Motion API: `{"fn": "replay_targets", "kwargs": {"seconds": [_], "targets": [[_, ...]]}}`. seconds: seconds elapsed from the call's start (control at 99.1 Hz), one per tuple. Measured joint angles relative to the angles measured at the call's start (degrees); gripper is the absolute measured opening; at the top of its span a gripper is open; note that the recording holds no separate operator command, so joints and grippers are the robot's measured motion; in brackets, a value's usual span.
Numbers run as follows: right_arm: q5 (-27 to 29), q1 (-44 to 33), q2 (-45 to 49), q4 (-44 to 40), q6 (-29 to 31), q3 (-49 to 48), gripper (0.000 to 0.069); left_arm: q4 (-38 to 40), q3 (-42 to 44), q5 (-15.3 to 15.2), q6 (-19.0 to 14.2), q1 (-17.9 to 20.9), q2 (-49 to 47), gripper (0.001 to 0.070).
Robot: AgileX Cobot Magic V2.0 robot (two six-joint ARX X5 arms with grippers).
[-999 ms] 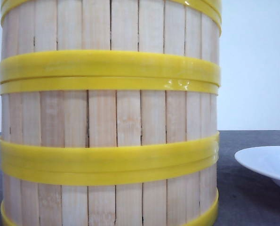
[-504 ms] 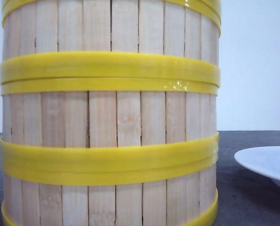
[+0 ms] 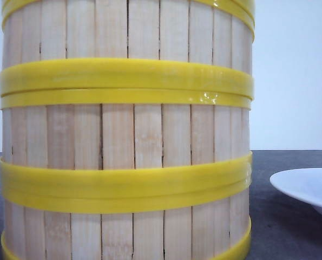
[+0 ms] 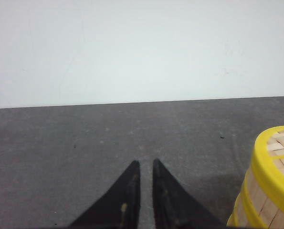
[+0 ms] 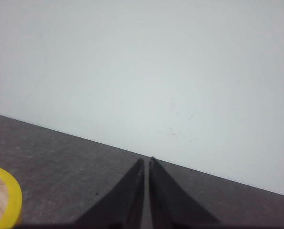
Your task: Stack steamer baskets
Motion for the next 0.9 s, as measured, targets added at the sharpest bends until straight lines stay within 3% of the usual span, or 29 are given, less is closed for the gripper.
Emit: {"fn": "replay_targets", "kwargs": {"seconds": [0.202, 0.363, 0.525, 0.706, 0.898], "targets": [[-0.94, -2.56, -0.63, -3.48, 0.02, 0.0, 0.0015, 0.02, 0.0, 0.0, -0.02, 0.0, 0.0, 0.0026], [-14.67, -14.67, -3.13, -10.51, 0.11, -1.11, 0.0015, 0.09, 0.0, -0.02, 0.0, 0.0, 0.0, 0.0026], [-19.93, -24.46, -6.93, -3.39, 1.33, -9.01, 0.0015, 0.13, 0.0, -0.02, -0.02, 0.0, 0.0, 0.0026], [-27.12, -33.14, -13.33, 7.19, 8.33, -22.12, 0.0015, 0.24, 0.02, -0.02, 0.0, 0.0, 0.0, 0.0026], [-30.88, -37.44, -13.14, 9.07, 10.97, -27.67, 0.0015, 0.11, 0.02, -0.07, -0.02, 0.0, 0.0, 0.0026]]}}
